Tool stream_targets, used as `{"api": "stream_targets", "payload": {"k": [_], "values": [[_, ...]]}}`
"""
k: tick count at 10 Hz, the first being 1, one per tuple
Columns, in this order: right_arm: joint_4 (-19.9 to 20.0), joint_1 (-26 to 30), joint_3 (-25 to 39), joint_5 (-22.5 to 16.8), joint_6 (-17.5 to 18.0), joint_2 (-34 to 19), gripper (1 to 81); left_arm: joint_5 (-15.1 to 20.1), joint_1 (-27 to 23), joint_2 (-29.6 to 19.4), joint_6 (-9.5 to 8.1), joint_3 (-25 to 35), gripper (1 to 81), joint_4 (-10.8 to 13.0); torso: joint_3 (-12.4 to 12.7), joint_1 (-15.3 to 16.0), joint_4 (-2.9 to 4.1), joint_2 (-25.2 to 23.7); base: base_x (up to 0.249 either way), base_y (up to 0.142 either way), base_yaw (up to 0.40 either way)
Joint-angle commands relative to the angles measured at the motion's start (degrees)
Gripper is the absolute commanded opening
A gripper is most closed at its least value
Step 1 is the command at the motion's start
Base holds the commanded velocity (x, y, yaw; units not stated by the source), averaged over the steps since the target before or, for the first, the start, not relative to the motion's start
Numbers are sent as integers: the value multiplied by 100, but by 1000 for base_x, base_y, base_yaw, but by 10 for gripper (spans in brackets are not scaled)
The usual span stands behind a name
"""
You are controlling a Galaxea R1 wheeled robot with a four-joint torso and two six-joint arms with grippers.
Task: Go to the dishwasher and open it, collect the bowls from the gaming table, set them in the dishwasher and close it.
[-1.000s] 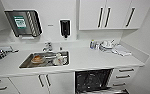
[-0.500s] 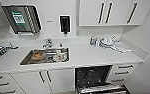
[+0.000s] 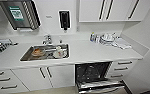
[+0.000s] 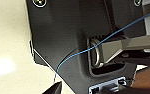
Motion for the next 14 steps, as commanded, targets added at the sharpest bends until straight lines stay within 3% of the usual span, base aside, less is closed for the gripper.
{"api": "stream_targets", "payload": {"k": [1, 5, 8, 9, 10, 12, 13, 14], "values": [[159, 126, 225, -281, -17, -144, 811, 382, -134, -59, -2, 10, 811, -13, 566, -363, 0, 564, 0, 0, 0], [141, 135, 216, -281, -26, -153, 811, 382, -134, -59, -2, 10, 811, -13, 1200, -806, 0, 1242, 0, 0, 0], [150, 126, 216, -281, -26, -153, 811, 382, -134, -59, -2, 10, 811, -13, 1746, -836, 0, 1745, 0, 0, 0], [150, 126, 216, -281, -26, -162, 811, 382, -134, -51, 6, 10, 811, -13, 1912, -750, 0, 1440, 0, 0, 0], [150, 126, 216, -289, -26, -162, 811, 381, -126, -42, -2, 10, 811, -5, 2027, -765, 0, 1561, 0, 0, 0], [132, 126, 216, -281, -35, -162, 811, 382, -126, -7, -2, 10, 811, -4, 2126, -778, 0, 1646, 0, 0, 0], [123, 126, 216, -281, -44, -171, 811, 382, -134, 2, -2, 10, 811, -4, 1943, -780, 0, 1648, 0, 0, 0], [123, 126, 216, -281, -53, -171, 811, 373, -126, 2, -2, 10, 811, -4, 2000, -789, 0, 1648, 0, 0, 0]]}}
